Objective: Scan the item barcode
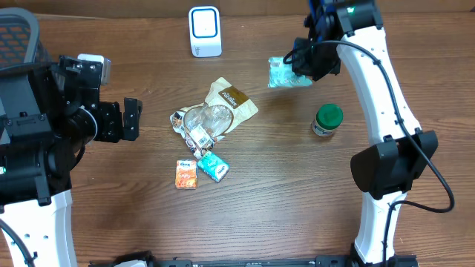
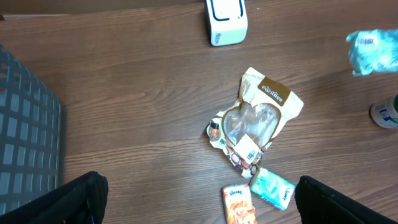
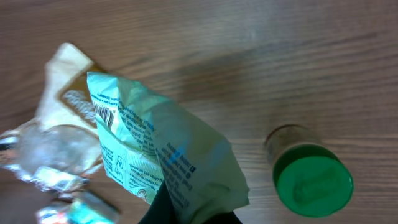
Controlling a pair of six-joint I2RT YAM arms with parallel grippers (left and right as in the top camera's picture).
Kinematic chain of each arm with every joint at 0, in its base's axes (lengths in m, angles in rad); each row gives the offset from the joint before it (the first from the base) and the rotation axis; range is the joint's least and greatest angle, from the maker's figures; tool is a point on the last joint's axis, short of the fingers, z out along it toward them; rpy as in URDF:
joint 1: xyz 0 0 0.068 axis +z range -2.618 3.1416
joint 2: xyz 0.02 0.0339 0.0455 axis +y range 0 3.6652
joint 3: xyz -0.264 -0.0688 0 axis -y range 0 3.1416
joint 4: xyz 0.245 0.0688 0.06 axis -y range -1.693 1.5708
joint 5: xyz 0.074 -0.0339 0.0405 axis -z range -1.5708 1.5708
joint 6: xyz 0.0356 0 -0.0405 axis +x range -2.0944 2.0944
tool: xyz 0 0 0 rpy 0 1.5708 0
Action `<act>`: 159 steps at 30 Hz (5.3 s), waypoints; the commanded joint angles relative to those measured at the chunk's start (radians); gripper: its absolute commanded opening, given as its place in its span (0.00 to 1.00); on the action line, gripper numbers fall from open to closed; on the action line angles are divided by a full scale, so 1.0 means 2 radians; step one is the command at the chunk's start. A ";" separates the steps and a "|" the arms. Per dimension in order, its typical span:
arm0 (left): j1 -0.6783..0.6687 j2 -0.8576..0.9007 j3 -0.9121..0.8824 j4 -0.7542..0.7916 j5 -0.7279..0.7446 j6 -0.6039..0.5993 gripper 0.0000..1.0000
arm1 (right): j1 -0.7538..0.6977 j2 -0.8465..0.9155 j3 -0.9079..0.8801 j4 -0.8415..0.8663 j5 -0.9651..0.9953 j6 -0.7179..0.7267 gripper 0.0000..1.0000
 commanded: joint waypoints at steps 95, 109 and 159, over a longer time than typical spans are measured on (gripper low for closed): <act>0.003 0.002 0.010 0.002 0.006 0.013 1.00 | 0.085 0.108 -0.289 0.387 -0.209 -0.074 0.43; 0.003 0.002 0.010 0.002 0.006 0.013 1.00 | 0.076 0.099 -0.235 0.333 -0.237 -0.076 0.05; 0.001 0.105 0.008 0.014 0.105 -0.092 0.04 | 0.047 0.041 -0.068 0.180 -0.178 -0.100 0.47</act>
